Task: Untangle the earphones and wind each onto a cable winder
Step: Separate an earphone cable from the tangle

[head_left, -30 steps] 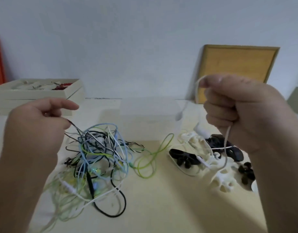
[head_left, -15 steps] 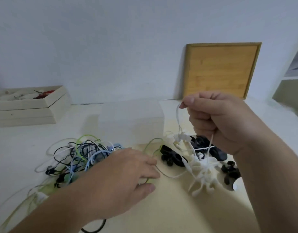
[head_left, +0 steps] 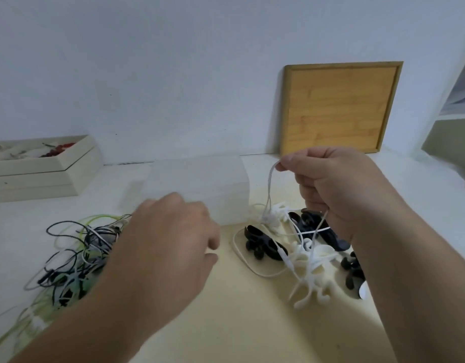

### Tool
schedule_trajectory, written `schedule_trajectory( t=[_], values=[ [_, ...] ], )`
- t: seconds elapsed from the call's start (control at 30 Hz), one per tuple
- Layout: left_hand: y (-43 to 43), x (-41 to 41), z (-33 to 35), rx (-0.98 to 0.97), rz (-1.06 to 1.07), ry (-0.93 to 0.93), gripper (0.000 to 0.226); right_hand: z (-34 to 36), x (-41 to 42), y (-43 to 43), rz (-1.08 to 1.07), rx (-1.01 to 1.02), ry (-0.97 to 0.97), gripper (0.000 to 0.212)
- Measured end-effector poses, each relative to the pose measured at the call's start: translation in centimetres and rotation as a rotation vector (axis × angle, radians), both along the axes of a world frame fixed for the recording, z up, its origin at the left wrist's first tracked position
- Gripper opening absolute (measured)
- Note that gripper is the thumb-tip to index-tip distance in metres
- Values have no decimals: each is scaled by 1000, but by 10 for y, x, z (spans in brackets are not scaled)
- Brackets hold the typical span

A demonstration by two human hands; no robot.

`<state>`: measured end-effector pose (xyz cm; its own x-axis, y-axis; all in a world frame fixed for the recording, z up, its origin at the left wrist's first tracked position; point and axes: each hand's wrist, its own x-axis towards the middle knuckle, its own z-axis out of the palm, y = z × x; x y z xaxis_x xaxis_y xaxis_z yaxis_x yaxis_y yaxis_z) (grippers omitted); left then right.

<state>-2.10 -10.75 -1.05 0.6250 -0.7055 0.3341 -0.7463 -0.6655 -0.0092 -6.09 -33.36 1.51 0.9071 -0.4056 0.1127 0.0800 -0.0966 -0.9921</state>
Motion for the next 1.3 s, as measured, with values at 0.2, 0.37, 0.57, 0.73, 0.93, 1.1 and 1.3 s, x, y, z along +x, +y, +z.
schedule_trajectory(
  t=[0.2,0.37,0.57,0.73,0.93,1.1,1.3],
  values=[
    [-57,-1,-24,-112,-110,275,23,-1,4,0,-31,128,-106,19],
    [-67,1,-43,-88,-53,180,29,-5,6,4,12,104,-115,21],
    [-35,1,-10,-94,-32,203,51,-1,4,5,-12,191,-194,19],
    [-1,10,11,-249,-53,423,54,3,2,10,-91,241,-322,17],
    [24,18,-2,-169,20,458,74,5,-1,10,-116,257,-363,20],
    [20,17,-7,-582,41,425,35,4,0,14,-51,192,-302,21],
    [21,23,-2,-1190,-71,1029,36,5,-5,16,158,62,-273,19]
  ],
)
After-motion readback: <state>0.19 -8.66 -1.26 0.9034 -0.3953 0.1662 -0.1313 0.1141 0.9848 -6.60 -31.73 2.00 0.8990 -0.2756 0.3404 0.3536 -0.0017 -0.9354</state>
